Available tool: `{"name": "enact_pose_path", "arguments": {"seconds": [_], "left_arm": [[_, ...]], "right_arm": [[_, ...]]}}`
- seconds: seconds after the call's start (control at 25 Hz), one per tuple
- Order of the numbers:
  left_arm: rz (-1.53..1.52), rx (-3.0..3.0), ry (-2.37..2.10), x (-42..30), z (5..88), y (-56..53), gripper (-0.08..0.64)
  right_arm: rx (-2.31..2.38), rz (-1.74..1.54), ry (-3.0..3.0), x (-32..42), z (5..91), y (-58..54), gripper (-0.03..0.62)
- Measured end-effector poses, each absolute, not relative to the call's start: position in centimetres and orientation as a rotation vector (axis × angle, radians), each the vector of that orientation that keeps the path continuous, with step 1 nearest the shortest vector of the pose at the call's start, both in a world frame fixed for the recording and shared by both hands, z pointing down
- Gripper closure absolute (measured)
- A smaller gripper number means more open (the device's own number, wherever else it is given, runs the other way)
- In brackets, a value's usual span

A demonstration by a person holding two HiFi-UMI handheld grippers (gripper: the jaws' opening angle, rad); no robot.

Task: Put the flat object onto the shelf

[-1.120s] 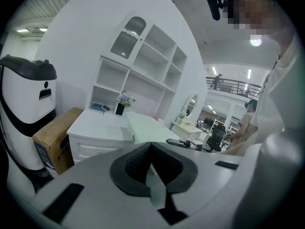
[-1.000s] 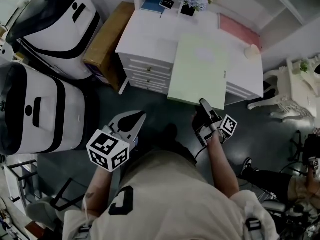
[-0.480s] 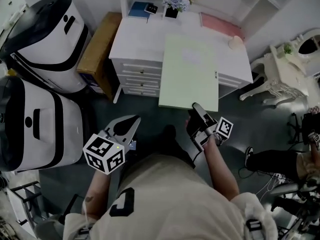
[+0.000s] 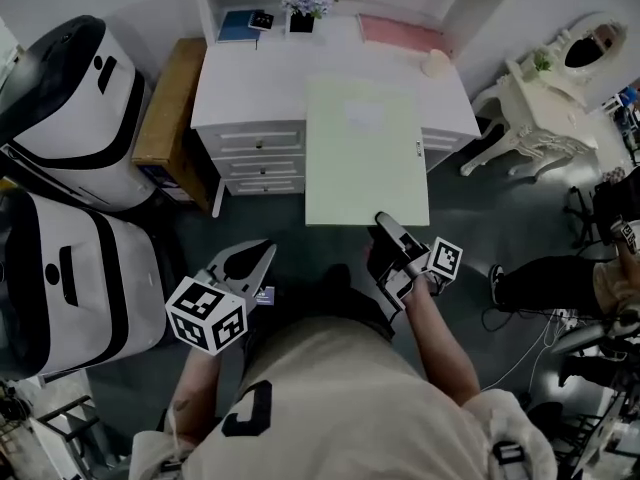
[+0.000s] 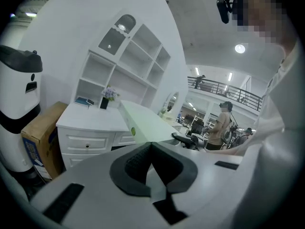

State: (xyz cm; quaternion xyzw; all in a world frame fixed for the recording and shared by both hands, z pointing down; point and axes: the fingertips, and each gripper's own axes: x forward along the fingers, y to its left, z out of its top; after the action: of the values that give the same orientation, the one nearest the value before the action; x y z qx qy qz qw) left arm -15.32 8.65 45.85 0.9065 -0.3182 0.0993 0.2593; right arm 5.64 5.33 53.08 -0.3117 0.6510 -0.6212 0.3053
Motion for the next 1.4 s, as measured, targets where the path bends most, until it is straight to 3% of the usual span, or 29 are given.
{"name": "enact_pose_path", "arguments": {"seconds": [1.4], "left_arm": [[0.391,2.430,-1.001,-2.0,44.3,8.1,0.546]], "right_arm": [[-0.622,-1.544,1.849,16.1,46.5,2.5,0.299]]}}
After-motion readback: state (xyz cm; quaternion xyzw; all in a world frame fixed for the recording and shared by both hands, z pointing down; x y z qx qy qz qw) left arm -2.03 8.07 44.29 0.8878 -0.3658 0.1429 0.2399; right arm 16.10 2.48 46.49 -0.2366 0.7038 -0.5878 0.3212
